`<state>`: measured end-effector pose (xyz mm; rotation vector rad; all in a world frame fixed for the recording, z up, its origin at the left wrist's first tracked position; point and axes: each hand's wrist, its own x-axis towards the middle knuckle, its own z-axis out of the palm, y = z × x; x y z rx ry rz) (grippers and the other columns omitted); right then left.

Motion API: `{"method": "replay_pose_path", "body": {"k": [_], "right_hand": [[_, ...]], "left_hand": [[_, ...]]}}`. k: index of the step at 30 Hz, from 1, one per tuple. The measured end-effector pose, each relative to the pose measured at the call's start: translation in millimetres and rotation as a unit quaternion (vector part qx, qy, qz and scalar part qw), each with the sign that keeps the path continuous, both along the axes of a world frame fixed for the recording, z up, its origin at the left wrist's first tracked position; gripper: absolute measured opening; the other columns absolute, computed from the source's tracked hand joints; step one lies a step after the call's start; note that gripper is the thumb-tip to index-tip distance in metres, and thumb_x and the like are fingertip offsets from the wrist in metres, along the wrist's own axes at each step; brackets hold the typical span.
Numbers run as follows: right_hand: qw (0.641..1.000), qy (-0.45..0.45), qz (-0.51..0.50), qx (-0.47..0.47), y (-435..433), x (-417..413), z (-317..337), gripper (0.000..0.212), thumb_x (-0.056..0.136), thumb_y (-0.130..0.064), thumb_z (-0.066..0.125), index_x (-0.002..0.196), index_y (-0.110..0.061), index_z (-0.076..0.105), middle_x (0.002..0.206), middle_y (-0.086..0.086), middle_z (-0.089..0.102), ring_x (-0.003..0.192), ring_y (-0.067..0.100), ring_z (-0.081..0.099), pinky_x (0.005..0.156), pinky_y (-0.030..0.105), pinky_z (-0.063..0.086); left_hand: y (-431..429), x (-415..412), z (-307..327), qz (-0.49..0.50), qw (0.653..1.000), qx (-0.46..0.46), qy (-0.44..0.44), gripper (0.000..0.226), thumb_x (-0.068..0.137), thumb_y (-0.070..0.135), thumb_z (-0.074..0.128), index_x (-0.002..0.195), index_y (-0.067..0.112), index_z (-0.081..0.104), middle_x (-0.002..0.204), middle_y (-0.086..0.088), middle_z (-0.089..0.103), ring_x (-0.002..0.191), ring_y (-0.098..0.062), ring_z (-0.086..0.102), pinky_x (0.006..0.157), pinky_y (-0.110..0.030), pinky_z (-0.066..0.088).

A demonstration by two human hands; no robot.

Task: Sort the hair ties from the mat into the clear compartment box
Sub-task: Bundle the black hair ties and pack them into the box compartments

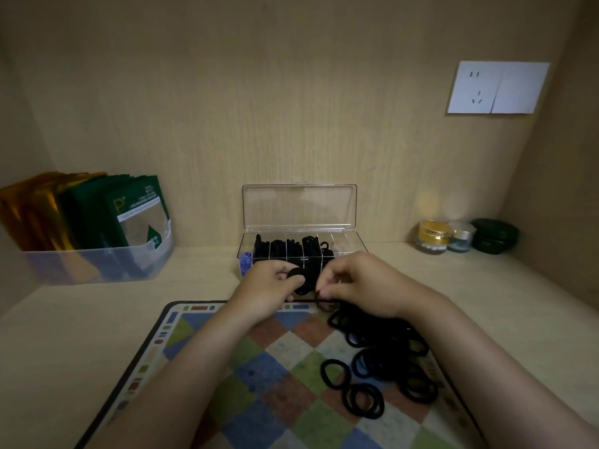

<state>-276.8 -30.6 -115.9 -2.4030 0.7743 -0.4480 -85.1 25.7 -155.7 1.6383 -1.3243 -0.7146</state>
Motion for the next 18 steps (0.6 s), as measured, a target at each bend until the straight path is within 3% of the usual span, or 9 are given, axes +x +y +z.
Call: {"method": "replay_pose_path", "body": {"k": [2,5,9,12,14,18], "right_hand": [[0.999,0.007,-0.032,-0.009,-10.8,-14.4,6.4,0.007,0.089,-0.017,0.073,0.092,-0.023,0.077,0.089,-0.006,0.075,0.082,0.006,0.067,0.078,0.020,0.052],[0.996,0.073,-0.041,-0.007,-19.2,-29.7,6.2,0.019,0.090,-0.019,0.072,0.101,-0.033,0.078,0.097,-0.019,0.073,0.090,-0.005,0.066,0.087,0.018,0.051],[0.985,0.171,-0.021,-0.024,-15.2,-26.7,2.1,0.040,0.090,-0.014,0.068,0.117,-0.044,0.071,0.097,-0.016,0.070,0.085,-0.002,0.062,0.082,0.019,0.048],[0.975,0.216,-0.011,-0.057,-8.0,-17.0,0.4,0.052,0.088,-0.005,0.058,0.117,-0.047,0.070,0.118,-0.018,0.066,0.101,0.000,0.055,0.088,0.020,0.044],[0.968,0.230,-0.009,-0.096,-5.1,-12.4,0.5,0.051,0.088,-0.006,0.059,0.115,-0.047,0.071,0.119,-0.019,0.063,0.105,0.003,0.054,0.087,0.020,0.041],[0.969,0.202,-0.011,-0.142,-8.1,-9.6,-2.2,0.030,0.083,-0.012,0.067,0.096,-0.037,0.079,0.103,-0.019,0.063,0.101,0.007,0.061,0.089,0.030,0.051]], "left_hand": [[0.0,-3.0,-1.3,-0.001,1.000,-0.005,-0.010,0.008,0.094,0.025,0.066,0.096,0.032,0.069,0.078,0.005,0.074,0.064,-0.002,0.067,0.065,-0.025,0.054],[1.6,-7.2,-1.1,-0.005,1.000,-0.010,-0.013,0.010,0.094,0.026,0.065,0.097,0.034,0.071,0.082,0.004,0.076,0.068,-0.003,0.068,0.064,-0.021,0.049],[2.7,-9.2,-0.1,-0.002,1.000,-0.014,-0.017,0.012,0.094,0.026,0.065,0.100,0.033,0.073,0.083,0.006,0.076,0.072,-0.006,0.070,0.063,-0.019,0.048],[2.9,-9.5,-0.7,0.002,1.000,-0.015,-0.021,0.012,0.094,0.027,0.065,0.102,0.032,0.073,0.083,0.007,0.076,0.072,-0.006,0.070,0.063,-0.019,0.048],[3.3,-9.7,-1.0,0.003,1.000,-0.016,-0.021,0.012,0.094,0.027,0.066,0.101,0.032,0.073,0.083,0.007,0.076,0.072,-0.006,0.070,0.062,-0.018,0.047],[3.9,-9.8,-1.6,-0.002,1.000,-0.016,-0.019,0.012,0.093,0.027,0.066,0.102,0.031,0.073,0.084,0.006,0.076,0.074,-0.008,0.070,0.065,-0.020,0.051]]}}
